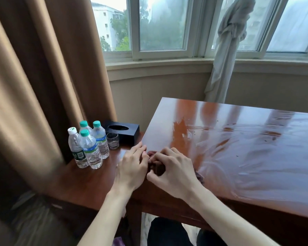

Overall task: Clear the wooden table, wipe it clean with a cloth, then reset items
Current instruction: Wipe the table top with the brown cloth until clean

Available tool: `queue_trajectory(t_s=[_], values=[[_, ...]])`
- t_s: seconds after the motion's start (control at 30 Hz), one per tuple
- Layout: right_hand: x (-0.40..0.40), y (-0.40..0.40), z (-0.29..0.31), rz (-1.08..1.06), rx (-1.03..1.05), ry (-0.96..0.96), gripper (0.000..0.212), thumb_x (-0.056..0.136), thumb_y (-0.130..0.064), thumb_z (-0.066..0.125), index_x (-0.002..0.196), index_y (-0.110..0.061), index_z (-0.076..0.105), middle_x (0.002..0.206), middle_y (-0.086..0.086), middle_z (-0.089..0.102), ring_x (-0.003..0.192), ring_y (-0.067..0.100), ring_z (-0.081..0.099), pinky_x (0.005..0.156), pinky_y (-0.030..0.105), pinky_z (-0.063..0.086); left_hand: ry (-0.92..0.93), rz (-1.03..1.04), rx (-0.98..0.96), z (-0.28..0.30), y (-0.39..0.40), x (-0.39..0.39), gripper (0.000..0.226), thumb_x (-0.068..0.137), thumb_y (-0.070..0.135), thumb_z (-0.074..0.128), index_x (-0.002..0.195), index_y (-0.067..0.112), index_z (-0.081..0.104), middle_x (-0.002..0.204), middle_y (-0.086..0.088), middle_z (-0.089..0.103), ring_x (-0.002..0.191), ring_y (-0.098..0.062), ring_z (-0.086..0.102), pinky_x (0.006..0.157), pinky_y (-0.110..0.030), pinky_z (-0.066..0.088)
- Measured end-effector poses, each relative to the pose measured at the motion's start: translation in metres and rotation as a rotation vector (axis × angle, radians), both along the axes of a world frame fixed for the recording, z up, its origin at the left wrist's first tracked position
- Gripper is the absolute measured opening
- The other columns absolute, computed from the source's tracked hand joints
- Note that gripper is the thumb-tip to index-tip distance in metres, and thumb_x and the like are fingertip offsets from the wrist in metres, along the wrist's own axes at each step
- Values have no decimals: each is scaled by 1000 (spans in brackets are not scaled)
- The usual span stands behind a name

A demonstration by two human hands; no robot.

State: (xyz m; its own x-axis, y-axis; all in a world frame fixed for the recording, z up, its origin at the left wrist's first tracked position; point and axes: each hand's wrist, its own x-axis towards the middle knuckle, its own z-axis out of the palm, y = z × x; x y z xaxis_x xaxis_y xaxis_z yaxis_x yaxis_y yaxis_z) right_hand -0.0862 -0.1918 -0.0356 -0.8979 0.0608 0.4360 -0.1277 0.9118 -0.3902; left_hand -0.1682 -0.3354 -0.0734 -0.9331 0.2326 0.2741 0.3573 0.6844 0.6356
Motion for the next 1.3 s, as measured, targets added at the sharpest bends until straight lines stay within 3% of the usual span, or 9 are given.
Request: queue_trajectory(t_s=[0.1,0.23,0.43,0.63,0.73,0.83,1.03,1.2,1.3], values=[[-28,17,9,8,9,-27,28,76,-54,64,96,-37,72,88,-8,63,89,17,62,71,27,44,2,1,17,-2,0,-2,41,104,33,41,140,29,59,154,16,44,140,-8,41,111,-31,35],[-85,29,14,-272,22,-14,30,78,-52,61,90,-27,71,95,3,65,94,31,64,80,37,49,2,4,28,-3,1,-1,42,104,35,37,140,30,59,153,20,44,139,-7,42,111,-32,35],[-1,4,0,24,-40,-41,33,77,-58,57,99,-36,69,88,-11,59,88,11,56,71,30,49,-1,-3,66,-4,-1,-3,57,98,49,25,137,31,62,152,18,46,139,-8,43,108,-32,37],[-97,8,11,-281,44,-23,31,81,-50,62,100,-27,72,104,5,65,101,32,62,75,36,36,-60,-10,299,6,-14,-2,54,101,43,29,145,23,53,153,9,48,140,-2,39,116,-23,25],[-56,-28,-3,-79,80,31,33,78,-53,58,99,-31,71,94,-2,62,91,25,59,73,34,44,-41,83,409,17,-37,-6,52,103,41,29,145,21,54,148,8,51,131,5,40,107,-14,24],[-40,-26,1,133,-31,-72,32,78,-54,60,102,-37,71,89,-11,58,92,15,58,70,31,43,-59,88,348,21,-48,-8,45,109,36,30,145,22,53,148,6,51,127,7,37,105,-15,22],[-117,-14,8,-193,-3,-28,30,80,-50,61,99,-28,70,100,2,63,98,31,61,76,36,48,-33,50,217,9,-55,8,55,100,46,29,143,24,55,146,9,53,132,1,42,111,-20,27],[-33,-25,-3,221,-50,-41,31,75,-53,62,101,-38,68,93,-11,61,90,16,61,72,29,49,-58,66,275,13,-36,0,59,95,44,29,140,20,58,143,4,56,132,-7,47,111,-23,31],[-84,20,8,-2,0,-71,31,77,-51,66,104,-38,72,99,-7,65,97,21,66,75,29,47,-58,38,222,15,-20,1,59,95,47,30,142,24,56,146,8,54,135,-8,46,115,-28,32]])
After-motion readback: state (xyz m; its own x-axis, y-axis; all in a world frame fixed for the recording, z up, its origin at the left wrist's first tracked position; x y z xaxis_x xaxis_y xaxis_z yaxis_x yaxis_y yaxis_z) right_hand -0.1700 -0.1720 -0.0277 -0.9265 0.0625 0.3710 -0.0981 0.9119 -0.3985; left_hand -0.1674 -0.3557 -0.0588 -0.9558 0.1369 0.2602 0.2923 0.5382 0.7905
